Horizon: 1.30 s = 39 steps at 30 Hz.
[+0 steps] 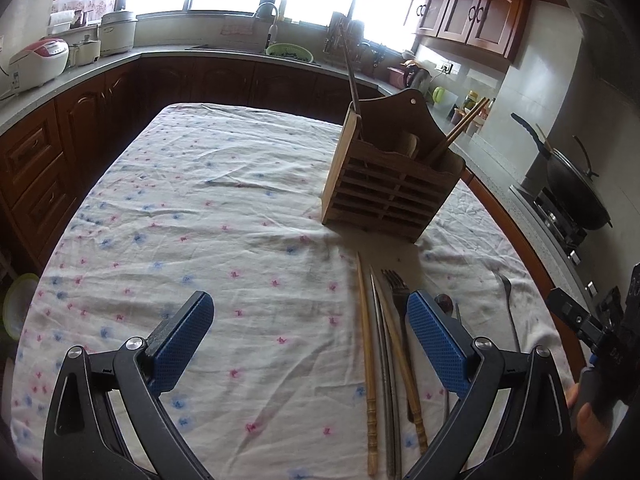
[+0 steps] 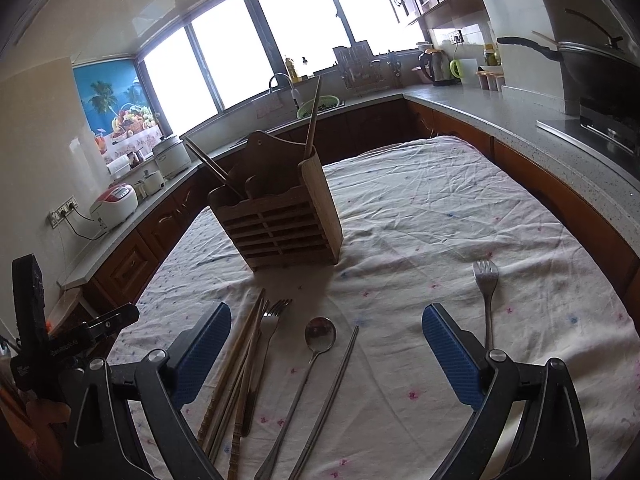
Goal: Organize utensils
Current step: 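Withdraw both open tools from the holder toward the remaining utensils, then close the left tool on a wooden chopstick while the right tool grasps a metal chopstick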
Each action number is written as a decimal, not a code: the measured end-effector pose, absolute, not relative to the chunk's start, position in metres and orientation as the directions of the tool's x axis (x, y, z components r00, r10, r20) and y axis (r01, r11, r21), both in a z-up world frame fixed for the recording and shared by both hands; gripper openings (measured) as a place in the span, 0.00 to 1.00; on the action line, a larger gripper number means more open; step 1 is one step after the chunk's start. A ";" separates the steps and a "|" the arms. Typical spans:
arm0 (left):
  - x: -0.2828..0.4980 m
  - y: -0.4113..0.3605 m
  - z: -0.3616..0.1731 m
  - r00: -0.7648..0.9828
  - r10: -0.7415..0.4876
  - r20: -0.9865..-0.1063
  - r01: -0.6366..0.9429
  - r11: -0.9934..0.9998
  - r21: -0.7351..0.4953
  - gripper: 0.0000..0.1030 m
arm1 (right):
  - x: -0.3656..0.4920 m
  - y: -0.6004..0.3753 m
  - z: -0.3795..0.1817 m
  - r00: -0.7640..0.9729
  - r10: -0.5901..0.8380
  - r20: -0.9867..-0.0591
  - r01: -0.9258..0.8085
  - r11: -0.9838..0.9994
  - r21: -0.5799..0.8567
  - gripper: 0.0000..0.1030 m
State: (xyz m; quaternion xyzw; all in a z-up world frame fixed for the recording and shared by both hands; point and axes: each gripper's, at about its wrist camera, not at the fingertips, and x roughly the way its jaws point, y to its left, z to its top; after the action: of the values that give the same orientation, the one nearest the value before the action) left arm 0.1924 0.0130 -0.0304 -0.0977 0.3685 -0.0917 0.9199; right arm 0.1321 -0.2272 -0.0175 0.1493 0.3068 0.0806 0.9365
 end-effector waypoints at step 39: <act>0.302 -0.095 -0.099 0.511 -0.169 -0.843 0.313 0.950 -0.001 0.34 | 0.211 -0.196 -0.095 0.580 0.171 -0.796 -0.039 0.982 0.183 0.20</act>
State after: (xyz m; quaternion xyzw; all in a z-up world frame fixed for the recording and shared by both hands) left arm 0.3024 -0.0946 -0.0988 0.0760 0.4746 -0.1393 0.8658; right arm 0.2113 -0.1955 -0.0950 0.0726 0.4542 0.0595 0.8860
